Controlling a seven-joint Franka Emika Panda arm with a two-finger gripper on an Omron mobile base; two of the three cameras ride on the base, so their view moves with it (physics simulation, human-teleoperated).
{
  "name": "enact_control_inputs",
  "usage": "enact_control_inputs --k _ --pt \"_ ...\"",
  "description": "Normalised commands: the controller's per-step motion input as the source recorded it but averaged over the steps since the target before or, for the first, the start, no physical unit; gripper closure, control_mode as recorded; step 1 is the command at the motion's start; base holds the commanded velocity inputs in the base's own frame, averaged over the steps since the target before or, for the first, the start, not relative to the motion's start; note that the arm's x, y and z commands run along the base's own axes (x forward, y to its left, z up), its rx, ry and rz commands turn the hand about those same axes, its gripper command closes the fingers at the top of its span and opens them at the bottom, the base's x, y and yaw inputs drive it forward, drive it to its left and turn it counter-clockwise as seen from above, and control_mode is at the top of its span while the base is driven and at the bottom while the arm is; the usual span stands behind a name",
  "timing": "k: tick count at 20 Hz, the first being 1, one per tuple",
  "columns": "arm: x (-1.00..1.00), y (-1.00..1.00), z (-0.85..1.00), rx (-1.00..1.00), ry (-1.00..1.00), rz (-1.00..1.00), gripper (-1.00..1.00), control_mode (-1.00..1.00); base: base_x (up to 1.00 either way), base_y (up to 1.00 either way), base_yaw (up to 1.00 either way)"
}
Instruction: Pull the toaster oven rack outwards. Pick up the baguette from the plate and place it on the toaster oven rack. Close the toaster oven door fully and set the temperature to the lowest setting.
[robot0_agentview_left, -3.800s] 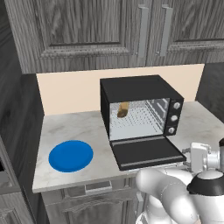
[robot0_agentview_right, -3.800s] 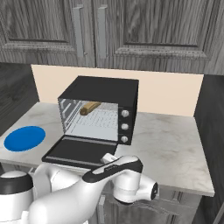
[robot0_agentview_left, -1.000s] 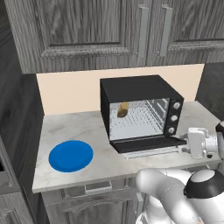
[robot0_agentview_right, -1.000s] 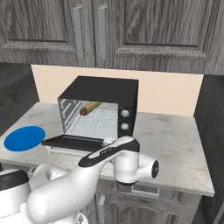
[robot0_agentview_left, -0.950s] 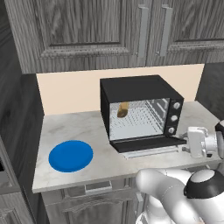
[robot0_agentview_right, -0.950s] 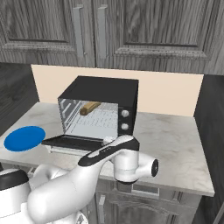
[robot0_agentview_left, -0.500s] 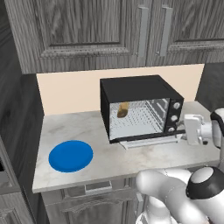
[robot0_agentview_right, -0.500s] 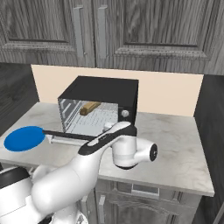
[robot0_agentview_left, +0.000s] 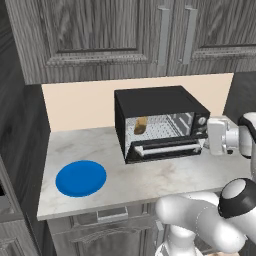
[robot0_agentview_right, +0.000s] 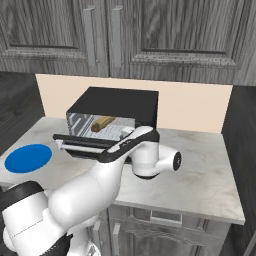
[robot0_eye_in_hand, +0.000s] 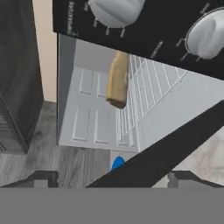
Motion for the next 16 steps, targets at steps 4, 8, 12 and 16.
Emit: enact_control_inputs --k 4,8,12,16 --pt "0.41 0.27 0.00 0.00 -0.20 -0.03 -1.00 -1.00 0.00 0.00 0.00" --pt "0.30 0.27 0.00 0.00 -0.31 -0.04 -1.00 -1.00 0.00 0.00 0.00" --pt "0.14 0.24 0.05 0.00 -0.37 -0.04 -1.00 -1.00 0.00 0.00 0.00" --pt "0.12 0.25 0.14 0.00 -0.38 -0.04 -1.00 -1.00 0.00 0.00 0.00"
